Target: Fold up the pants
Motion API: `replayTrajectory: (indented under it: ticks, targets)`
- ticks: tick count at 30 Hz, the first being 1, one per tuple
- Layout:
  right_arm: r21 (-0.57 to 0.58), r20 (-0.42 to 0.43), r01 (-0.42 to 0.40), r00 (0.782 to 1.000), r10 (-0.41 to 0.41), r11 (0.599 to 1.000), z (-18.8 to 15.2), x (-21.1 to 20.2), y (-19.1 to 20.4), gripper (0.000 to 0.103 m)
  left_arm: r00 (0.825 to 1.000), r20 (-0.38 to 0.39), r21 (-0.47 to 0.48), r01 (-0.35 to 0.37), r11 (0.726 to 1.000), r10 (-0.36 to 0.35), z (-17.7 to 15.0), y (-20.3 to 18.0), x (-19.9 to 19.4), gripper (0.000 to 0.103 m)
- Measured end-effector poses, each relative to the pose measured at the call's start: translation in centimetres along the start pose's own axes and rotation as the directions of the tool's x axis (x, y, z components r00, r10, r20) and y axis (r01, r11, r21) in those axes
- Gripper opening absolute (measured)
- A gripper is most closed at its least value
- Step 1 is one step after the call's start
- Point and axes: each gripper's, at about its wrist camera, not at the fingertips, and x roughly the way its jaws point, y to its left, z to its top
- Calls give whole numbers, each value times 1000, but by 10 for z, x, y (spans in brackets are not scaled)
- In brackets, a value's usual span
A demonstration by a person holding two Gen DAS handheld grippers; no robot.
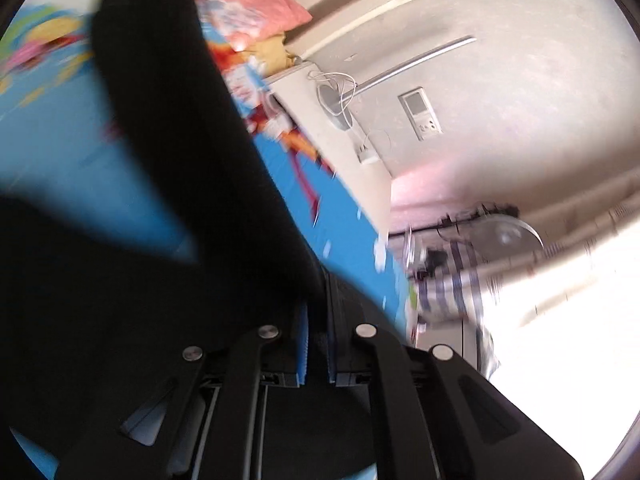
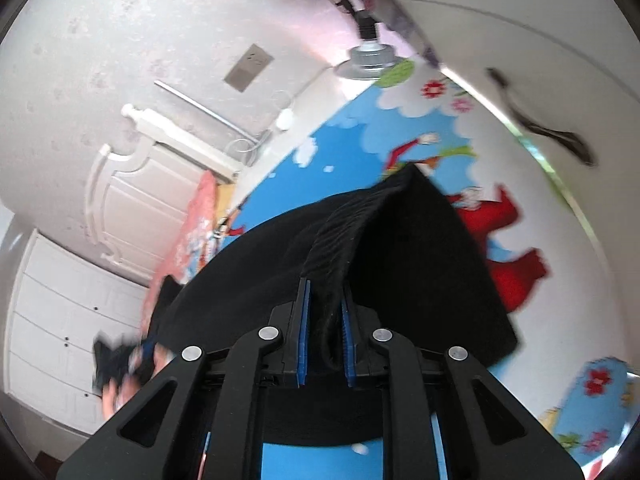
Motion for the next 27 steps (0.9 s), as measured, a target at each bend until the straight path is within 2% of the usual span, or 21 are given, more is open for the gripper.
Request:
replayTrajectory:
  ticks: [1,4,7,8,9,11,12,14,16,18,20,23,24,25,26,27]
  targets:
    - [-4,2,28,1000,-28,1000,-2,-2,-5,15,1000,-13,-10,-12,1000,12,-33,17,-14,7]
    - [14,-35,98,995,-97,995,-10,8,-29,14,996,-84,-85,-29,996,21,-96,68,-22,7]
    - [-56,-59,173,983,-176,983,-21,25,-36,15,992,-110,-88,-70,994,60,-117,86,-9,8]
    - [-45,-55,160,985,-162,986,-23,22,-39,16,992,-106,-69,-80,994,73,-117,83,-8,12]
    - [-33,-50,148,988,-149,988,-24,19,-42,18,992,-101,-53,-77,996,71,-116,79,-9,25]
    - [0,-38,145,989,-145,989,-25,13,-50,24,996,-92,-47,-25,999,21,-112,70,-16,47]
    - [17,-37,147,989,-146,989,-26,11,-54,27,996,-92,-42,-21,999,17,-114,70,-18,49]
    - [40,-55,129,990,-126,991,-27,13,-60,27,995,-92,-38,-28,999,24,-115,67,-17,49]
    - [40,-63,115,992,-112,993,-29,15,-61,32,996,-93,-63,-22,998,16,-117,73,-19,48]
    - [35,-68,113,992,-111,993,-29,19,-59,45,996,-86,-79,-29,996,22,-118,80,-21,48]
    - [33,-67,103,993,-101,994,-30,22,-59,51,996,-84,-99,-30,995,22,-119,88,-26,48]
    - [-12,-53,136,989,-137,991,-31,25,-51,51,997,-74,-122,-12,992,3,-113,98,-35,43]
    - [-33,-48,152,987,-154,988,-32,27,-47,36,998,-71,-134,-8,991,-2,-111,99,-32,38]
    - [-62,-39,194,980,-196,979,-32,28,-41,29,998,-66,-152,-1,988,-9,-109,104,-32,34]
    - [-81,-30,218,975,-221,973,-32,28,-38,18,998,-66,-159,1,987,-11,-107,107,-31,23]
    - [-101,-18,228,973,-231,969,-31,27,-33,14,998,-68,-155,-7,988,-4,-105,110,-29,10]
